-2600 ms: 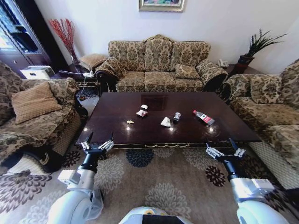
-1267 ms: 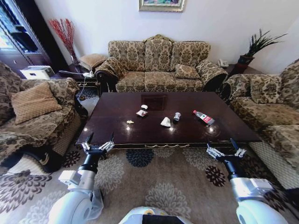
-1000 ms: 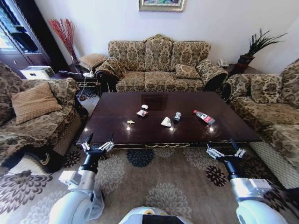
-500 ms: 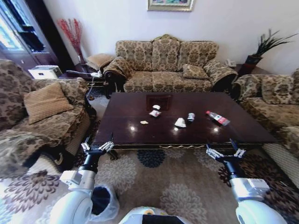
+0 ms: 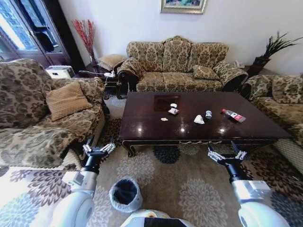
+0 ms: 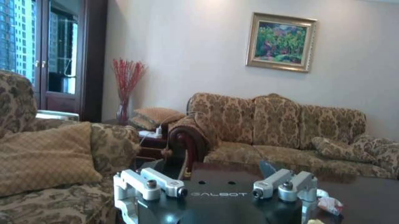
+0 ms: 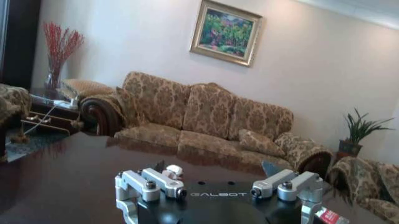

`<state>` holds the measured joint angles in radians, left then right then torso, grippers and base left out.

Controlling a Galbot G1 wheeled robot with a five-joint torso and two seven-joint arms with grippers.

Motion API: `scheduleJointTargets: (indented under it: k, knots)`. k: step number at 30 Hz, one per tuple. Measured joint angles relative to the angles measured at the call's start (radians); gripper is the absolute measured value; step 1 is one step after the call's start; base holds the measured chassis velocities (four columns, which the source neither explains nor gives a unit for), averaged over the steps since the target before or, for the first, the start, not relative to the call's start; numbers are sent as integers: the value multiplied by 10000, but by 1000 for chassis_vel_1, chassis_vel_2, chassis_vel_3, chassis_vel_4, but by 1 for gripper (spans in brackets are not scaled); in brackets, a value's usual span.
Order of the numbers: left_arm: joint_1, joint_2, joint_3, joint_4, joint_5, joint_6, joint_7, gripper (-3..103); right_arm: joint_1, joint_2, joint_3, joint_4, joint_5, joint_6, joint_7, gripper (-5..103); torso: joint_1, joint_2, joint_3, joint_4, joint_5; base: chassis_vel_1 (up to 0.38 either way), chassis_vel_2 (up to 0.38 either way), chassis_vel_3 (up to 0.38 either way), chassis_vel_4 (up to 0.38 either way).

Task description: Move to the front of the table and place the trash on the table into the trash bin.

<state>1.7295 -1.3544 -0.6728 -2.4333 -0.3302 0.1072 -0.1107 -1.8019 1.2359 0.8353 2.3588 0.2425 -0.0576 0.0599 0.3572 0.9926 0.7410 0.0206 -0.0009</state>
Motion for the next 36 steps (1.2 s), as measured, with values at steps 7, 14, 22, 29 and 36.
scheduleJointTargets:
  k: [7, 14, 22, 29, 36]
  knots:
    - [-180, 55, -34, 1082, -38, 117, -24, 100, 8, 0, 9, -346, 83, 46, 55, 100, 25, -10, 13, 1, 19, -27, 1, 37, -2]
    - [-410, 122, -194, 3331, -236, -60, 436, 100, -84, 31, 72, -661, 88, 346, 93, 100, 14, -9, 8, 2, 4, -51, -2, 26, 6]
    - [-912, 120, -187, 6941, -109, -540, 1296, 100, -255, 64, 173, -1129, 128, 833, 103, 100, 9, -6, 6, -1, 10, 13, 3, -10, 1]
    - [-1354, -177, -29, 9471, 37, -956, 2064, 100, -441, 36, 290, -1396, 188, 1172, 103, 100, 14, -7, 8, 3, 9, 0, 0, 0, 0]
    - [-2290, -346, 15, 11724, 55, -1298, 2668, 100, -534, -87, 323, -1495, 191, 1211, 179, 100, 13, -7, 7, 1, 9, 0, 0, 0, 0]
